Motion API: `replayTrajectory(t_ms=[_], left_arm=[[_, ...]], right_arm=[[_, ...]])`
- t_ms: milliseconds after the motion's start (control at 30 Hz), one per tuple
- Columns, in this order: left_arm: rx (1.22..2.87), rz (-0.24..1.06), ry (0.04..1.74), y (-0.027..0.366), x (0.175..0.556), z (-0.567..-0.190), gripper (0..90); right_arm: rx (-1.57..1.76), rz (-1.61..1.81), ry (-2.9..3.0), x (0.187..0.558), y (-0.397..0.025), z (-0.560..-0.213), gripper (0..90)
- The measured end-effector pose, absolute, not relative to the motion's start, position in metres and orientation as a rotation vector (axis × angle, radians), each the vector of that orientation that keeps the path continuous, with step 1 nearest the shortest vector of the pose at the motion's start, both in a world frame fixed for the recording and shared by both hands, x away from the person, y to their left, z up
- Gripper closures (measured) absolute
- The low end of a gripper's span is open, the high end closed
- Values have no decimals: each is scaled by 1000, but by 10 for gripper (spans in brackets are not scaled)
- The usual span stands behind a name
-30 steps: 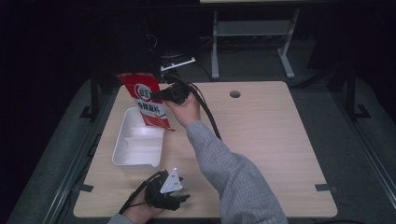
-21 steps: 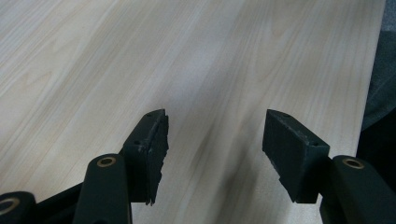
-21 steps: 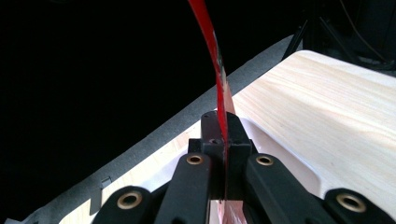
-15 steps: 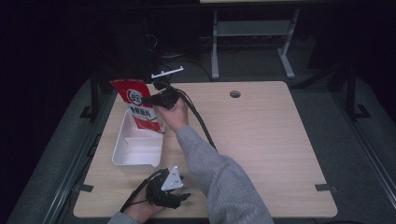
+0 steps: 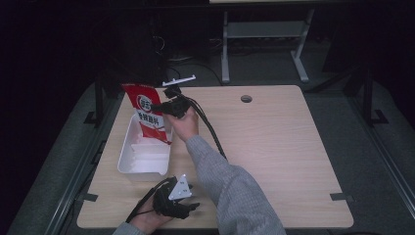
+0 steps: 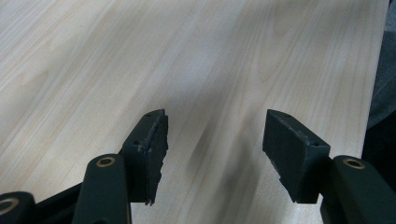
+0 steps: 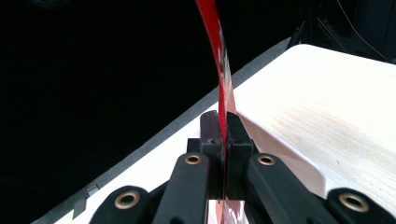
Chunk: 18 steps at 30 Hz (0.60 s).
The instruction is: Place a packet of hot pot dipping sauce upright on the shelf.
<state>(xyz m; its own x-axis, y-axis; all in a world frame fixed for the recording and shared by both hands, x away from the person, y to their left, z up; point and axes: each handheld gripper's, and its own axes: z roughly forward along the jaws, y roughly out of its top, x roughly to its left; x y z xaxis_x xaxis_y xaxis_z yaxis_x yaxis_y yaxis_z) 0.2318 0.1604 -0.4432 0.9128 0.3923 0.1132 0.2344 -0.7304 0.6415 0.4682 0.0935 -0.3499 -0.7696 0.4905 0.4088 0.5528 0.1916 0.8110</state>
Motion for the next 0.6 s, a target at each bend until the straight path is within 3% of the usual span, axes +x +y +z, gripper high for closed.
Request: replayTrajectory(t_ms=[600], left_arm=[[2400,313,460,162,233,-443,389]], right_arm=[[-977,-1586,-2478,458,81,-351,874]])
